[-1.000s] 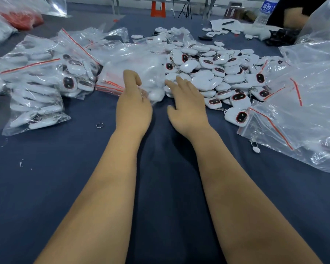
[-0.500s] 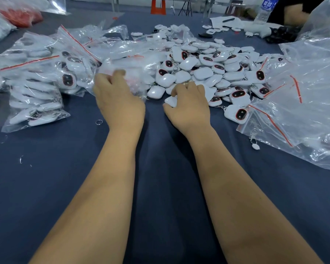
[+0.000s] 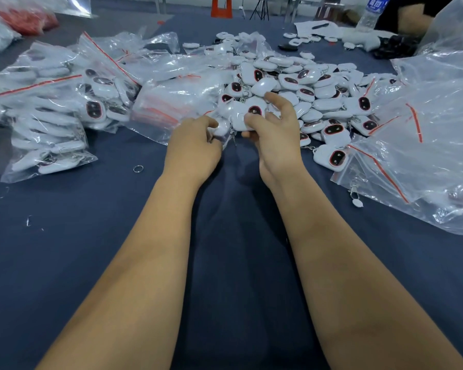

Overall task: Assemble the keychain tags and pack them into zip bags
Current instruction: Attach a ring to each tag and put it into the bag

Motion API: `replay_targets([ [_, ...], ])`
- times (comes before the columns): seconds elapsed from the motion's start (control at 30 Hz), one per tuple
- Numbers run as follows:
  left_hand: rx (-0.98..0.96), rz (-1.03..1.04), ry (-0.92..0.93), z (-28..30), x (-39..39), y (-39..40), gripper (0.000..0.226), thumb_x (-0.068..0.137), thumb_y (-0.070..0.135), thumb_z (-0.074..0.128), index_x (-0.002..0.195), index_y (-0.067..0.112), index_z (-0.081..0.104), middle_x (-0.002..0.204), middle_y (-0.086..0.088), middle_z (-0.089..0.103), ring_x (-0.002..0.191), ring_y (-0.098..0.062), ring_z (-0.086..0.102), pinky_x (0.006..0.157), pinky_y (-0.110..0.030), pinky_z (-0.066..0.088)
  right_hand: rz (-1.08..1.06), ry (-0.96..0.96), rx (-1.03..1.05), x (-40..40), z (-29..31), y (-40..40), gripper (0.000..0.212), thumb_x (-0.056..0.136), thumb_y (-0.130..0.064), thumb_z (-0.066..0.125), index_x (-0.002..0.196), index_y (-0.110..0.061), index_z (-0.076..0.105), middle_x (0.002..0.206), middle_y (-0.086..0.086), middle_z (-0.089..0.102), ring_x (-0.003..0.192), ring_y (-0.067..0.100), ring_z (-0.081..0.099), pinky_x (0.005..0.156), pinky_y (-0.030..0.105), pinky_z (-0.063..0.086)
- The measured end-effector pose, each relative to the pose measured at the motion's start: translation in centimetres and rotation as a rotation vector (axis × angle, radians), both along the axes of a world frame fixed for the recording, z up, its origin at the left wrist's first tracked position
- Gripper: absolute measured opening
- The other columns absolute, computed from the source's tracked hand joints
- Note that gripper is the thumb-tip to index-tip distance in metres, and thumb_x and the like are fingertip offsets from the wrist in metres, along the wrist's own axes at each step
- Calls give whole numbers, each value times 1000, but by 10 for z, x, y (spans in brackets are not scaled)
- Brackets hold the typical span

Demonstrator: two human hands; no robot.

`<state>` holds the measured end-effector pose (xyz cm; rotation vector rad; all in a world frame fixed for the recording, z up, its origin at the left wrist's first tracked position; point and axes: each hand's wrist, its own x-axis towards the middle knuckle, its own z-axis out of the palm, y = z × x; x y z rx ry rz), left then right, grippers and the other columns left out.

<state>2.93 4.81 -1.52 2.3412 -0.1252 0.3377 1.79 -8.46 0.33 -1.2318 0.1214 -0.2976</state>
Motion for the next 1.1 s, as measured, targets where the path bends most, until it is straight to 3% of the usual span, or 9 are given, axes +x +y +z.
replay_targets([
  [0.13,-48,16,-27,1,0,0,40,87,15,57,127,18,61,109,-7,62,101,-23,56,83,-28,39,48,-29,-36,0,0,1,21,84,6,66,92,-13,65,74,-3,65,65,8,56,60,18,44],
  [0.2,-119,57,-48,2,-1,-1,37,91,17,54,127,18,62,109,-3,61,97,-17,55,81,-23,36,102,-39,-62,1,0,1,17,87,0,64,87,-16,69,78,-1,65,74,12,56,64,21,43],
  [0.43,-352,13,-17,9,-9,-8,34,95,12,44,120,20,66,120,-1,63,104,-14,58,93,-28,46,224,-20,-281,0,-7,3,21,93,-3,59,107,-17,65,93,1,68,78,9,60,60,17,46],
  [0.53,-422,10,19,9,-8,-8,33,94,11,45,115,19,69,110,3,67,97,-10,61,85,-22,49,211,17,-326,0,-8,4,33,88,6,57,113,-15,58,97,7,69,77,11,61,65,20,48],
  [0.6,-431,8,25,9,-7,-8,29,93,14,47,109,19,71,94,10,67,82,-3,59,73,-16,47,191,34,-358,0,-9,4,31,88,6,57,109,-17,56,96,11,68,73,13,60,65,23,47],
  [0.7,-425,-16,41,7,-7,-10,23,91,18,50,100,22,71,79,10,65,73,-9,58,72,-27,48,193,35,-397,-1,-10,5,29,87,6,59,98,-22,57,94,17,69,74,17,61,67,29,49],
  [0.8,-399,-28,57,7,-8,-11,17,92,24,53,95,26,70,82,6,66,80,-16,61,76,-33,48,213,32,-407,-1,-9,6,31,87,7,61,92,-23,58,95,24,72,77,23,63,68,33,50],
  [0.93,-385,-17,67,6,-8,-9,16,93,28,53,97,29,68,83,10,65,80,-14,61,80,-36,51,216,36,-402,0,-8,6,27,87,6,63,95,-19,60,93,24,72,74,21,64,61,25,50],
  [1.1,-377,2,106,7,-6,-8,16,92,25,53,96,28,68,78,11,64,78,-14,61,78,-34,50,166,74,-417,3,-10,11,20,87,-1,63,97,-18,60,95,16,71,75,17,61,72,32,52],
])
